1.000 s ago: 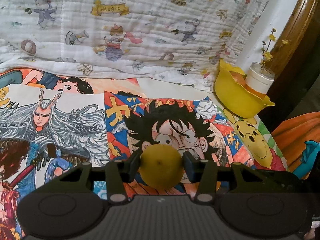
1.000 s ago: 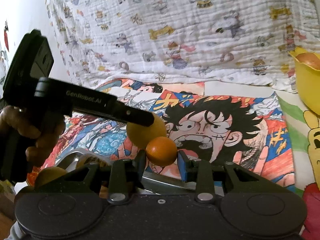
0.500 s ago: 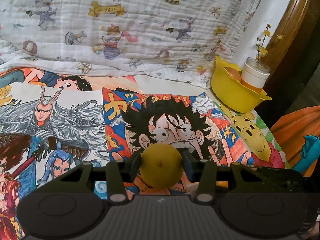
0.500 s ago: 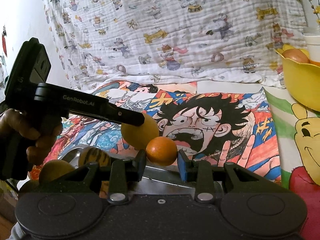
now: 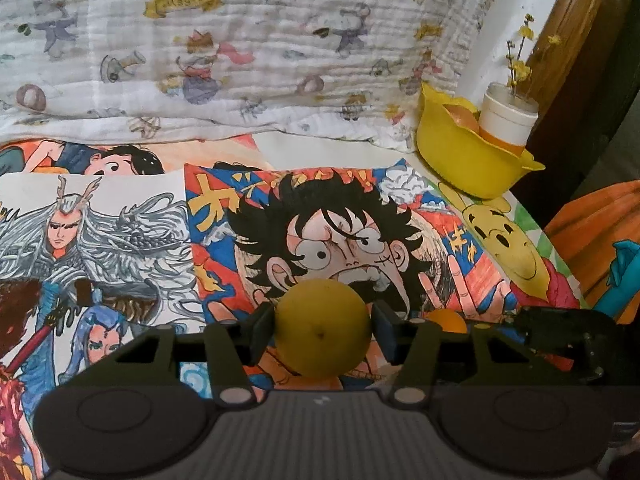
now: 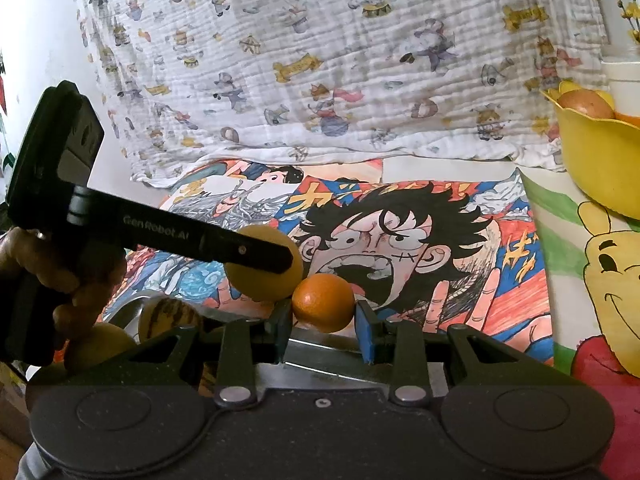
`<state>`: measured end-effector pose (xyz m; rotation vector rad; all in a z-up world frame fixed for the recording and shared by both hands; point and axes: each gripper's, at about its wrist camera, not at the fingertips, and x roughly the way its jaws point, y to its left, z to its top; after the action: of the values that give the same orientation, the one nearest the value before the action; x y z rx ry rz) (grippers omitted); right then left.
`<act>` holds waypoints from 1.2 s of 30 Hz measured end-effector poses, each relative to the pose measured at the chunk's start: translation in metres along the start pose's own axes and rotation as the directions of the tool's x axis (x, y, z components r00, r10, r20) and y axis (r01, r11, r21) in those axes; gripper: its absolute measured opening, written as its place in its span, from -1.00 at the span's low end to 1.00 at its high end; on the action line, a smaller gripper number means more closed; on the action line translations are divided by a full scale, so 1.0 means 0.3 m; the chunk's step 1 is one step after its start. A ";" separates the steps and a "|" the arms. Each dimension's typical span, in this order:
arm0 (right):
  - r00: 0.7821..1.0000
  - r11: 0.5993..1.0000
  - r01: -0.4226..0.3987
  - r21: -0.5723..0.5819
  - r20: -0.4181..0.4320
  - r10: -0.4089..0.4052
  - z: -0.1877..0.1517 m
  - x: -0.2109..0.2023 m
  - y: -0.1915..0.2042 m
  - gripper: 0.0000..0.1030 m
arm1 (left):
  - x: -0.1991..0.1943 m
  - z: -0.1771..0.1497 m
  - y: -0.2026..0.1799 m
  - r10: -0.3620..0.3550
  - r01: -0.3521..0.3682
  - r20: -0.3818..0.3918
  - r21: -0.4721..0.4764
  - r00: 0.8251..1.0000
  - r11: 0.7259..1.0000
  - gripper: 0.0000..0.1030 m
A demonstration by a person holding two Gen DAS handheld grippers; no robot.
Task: Organize fruits
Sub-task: 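Carry the yellow round fruit and small orange back over the metal tray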
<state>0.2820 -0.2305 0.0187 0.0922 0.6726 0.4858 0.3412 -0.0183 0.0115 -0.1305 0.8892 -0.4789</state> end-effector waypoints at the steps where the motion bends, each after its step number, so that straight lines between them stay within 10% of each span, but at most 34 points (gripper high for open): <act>1: 1.000 1.000 0.000 0.000 0.000 0.000 0.001 0.001 -0.001 -0.31 | 0.003 0.001 0.000 0.001 -0.001 -0.004 0.002 1.000 1.000 0.11; 36: 0.999 1.000 0.019 -0.005 0.035 -0.019 -0.116 -0.244 0.004 -0.31 | -0.136 -0.076 -0.186 -0.034 0.034 0.007 0.071 0.999 0.997 0.08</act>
<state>0.2104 -0.2656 0.0339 0.0887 0.6376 0.4668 0.2824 -0.0475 0.0432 -0.0826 0.8615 -0.5406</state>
